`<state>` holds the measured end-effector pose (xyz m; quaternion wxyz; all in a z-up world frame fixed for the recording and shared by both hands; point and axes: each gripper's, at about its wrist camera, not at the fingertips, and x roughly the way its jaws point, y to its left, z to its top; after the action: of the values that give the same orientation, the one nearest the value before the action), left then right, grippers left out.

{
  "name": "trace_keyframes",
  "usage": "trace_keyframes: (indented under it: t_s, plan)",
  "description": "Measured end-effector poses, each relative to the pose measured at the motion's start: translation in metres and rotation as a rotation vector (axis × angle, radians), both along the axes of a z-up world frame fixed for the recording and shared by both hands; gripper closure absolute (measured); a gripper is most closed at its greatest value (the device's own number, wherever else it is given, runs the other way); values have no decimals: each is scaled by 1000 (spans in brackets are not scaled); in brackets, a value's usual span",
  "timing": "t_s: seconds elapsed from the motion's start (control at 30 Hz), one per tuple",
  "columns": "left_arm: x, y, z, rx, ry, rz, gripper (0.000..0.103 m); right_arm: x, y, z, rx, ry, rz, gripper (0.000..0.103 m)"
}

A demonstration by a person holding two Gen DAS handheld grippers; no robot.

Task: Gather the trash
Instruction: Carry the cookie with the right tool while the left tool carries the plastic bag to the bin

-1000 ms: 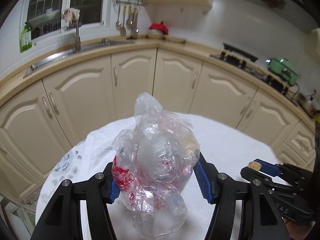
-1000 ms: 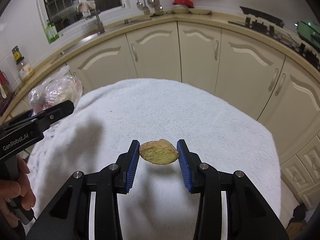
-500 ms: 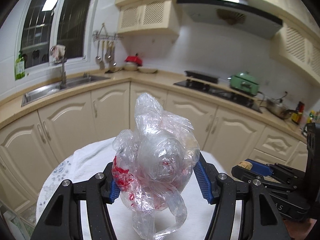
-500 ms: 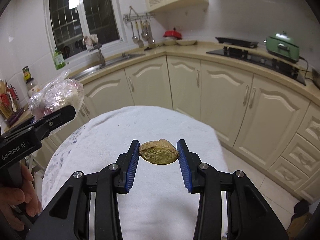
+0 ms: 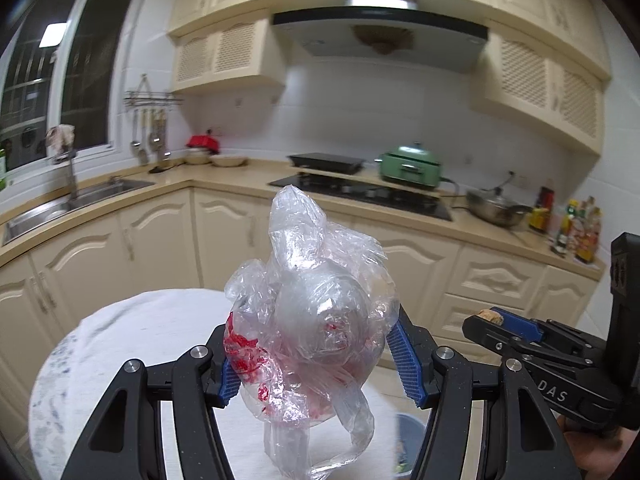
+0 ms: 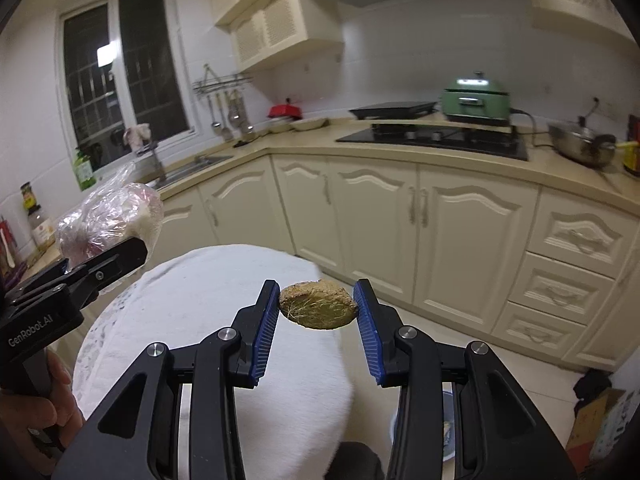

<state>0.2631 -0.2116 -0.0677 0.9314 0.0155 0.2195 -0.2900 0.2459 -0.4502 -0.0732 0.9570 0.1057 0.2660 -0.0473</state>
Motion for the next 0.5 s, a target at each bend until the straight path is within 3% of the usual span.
trace_keyframes:
  t_s: [0.13,0.5]
  plan:
    - [-8,-30,-8,2,12,-76,45,-24,-36,-7,9,11,-78,64]
    - [16,-118,-38,39,110,-275,45,-61,-131,-48,51,101,-271,64]
